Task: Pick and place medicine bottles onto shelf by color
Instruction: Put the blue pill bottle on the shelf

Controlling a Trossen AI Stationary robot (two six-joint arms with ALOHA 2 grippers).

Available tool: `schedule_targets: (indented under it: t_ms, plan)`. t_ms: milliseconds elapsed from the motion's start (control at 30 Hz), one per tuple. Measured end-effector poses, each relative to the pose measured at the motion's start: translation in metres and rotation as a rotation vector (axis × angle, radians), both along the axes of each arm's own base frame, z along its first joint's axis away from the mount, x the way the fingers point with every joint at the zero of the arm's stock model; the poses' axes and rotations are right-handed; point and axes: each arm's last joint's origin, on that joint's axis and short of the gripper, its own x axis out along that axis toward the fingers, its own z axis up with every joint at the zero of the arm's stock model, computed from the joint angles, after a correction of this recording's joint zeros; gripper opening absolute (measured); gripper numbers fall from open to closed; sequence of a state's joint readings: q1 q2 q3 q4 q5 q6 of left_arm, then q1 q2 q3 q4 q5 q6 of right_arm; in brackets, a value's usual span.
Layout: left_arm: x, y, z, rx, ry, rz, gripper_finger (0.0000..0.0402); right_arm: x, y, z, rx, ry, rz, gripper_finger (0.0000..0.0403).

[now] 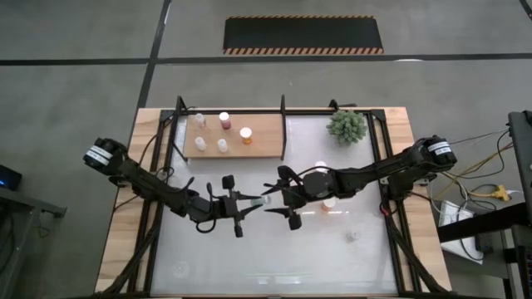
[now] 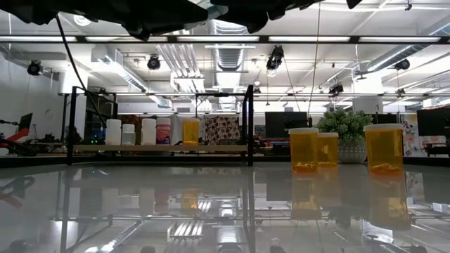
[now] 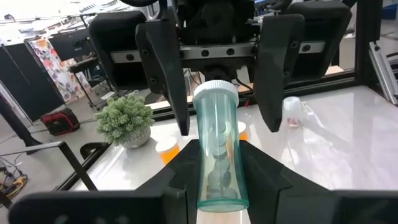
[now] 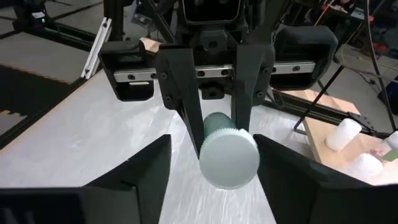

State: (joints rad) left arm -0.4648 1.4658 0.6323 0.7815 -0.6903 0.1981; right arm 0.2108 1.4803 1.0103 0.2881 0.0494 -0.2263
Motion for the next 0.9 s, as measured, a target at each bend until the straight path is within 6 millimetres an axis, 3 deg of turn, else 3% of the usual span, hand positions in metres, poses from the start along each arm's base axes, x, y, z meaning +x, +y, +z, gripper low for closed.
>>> schedule_targets:
  t_ms: [567,900]
  plan:
    - [-0.0003,0.0,-0.0029,0.007,0.026,-0.002,0.0071,0.0001,-0.0007,-0.0002,0.006,0.003,-0.008,0.0108]
    - [-0.0002,0.0,-0.0028,0.005,0.025,-0.001,0.011,0.0001,-0.0006,0.0,0.015,0.003,-0.01,0.0109]
